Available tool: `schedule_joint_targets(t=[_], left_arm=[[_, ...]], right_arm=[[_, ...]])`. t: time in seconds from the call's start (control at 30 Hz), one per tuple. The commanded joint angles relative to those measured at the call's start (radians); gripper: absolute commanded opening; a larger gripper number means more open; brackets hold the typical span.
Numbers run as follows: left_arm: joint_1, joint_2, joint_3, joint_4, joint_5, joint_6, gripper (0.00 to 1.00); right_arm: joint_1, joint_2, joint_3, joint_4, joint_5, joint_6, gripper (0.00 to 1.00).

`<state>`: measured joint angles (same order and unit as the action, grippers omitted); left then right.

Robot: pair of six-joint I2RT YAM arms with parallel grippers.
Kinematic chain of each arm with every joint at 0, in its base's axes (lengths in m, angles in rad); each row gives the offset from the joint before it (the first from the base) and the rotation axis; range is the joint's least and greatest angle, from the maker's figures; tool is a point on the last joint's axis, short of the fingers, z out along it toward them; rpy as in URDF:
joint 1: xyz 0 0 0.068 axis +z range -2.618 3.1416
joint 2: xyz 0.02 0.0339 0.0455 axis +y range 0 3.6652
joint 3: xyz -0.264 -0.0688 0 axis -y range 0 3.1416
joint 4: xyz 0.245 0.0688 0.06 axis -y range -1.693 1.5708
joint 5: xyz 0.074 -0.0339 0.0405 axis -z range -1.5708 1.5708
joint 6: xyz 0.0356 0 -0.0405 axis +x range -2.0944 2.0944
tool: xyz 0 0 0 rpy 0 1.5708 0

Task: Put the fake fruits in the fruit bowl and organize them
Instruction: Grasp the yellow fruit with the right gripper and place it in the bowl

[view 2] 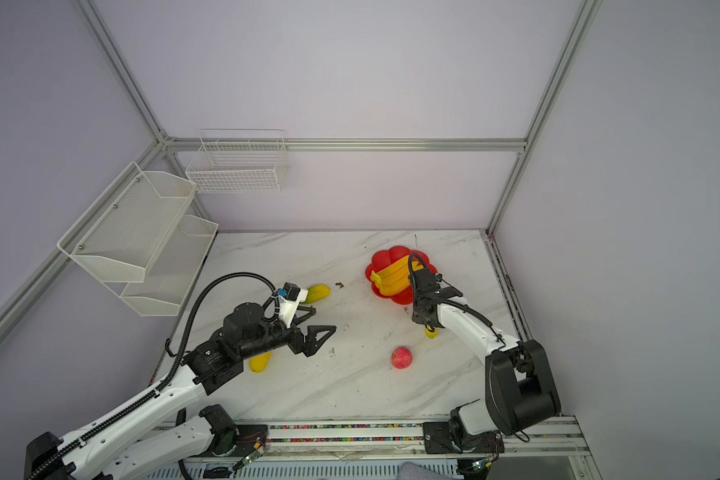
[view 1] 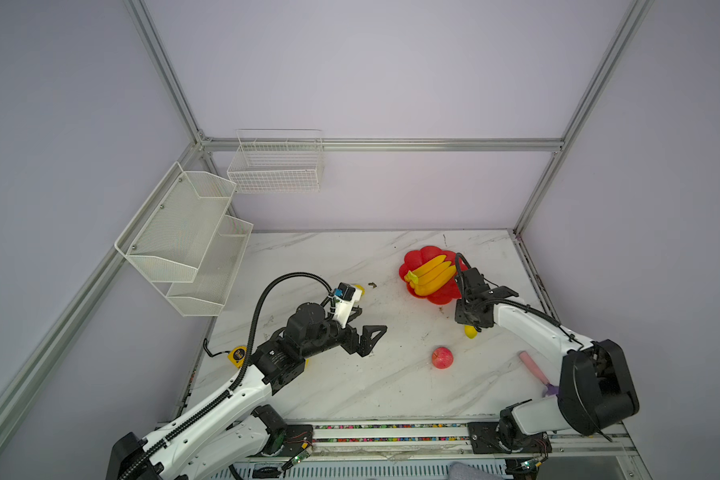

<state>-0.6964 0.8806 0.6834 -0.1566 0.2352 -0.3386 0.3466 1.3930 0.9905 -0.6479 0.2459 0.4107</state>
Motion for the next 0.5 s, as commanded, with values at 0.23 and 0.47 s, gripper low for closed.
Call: schedule_joint_targets(t=[0.23, 0.47], left_arm=[[-0.003, 0.029, 0.116, -0.040, -0.103, 0.055, 1.00], [-0.003, 0.055, 0.145, -0.057, -0.099, 0.058, 1.00]], right_arm=[[-0.047, 0.116, 0.224, 0.262, -0.248, -0.025, 0.43], [-0.125, 0.220, 0.208, 0.367, -0.292, 0.002, 0.43]])
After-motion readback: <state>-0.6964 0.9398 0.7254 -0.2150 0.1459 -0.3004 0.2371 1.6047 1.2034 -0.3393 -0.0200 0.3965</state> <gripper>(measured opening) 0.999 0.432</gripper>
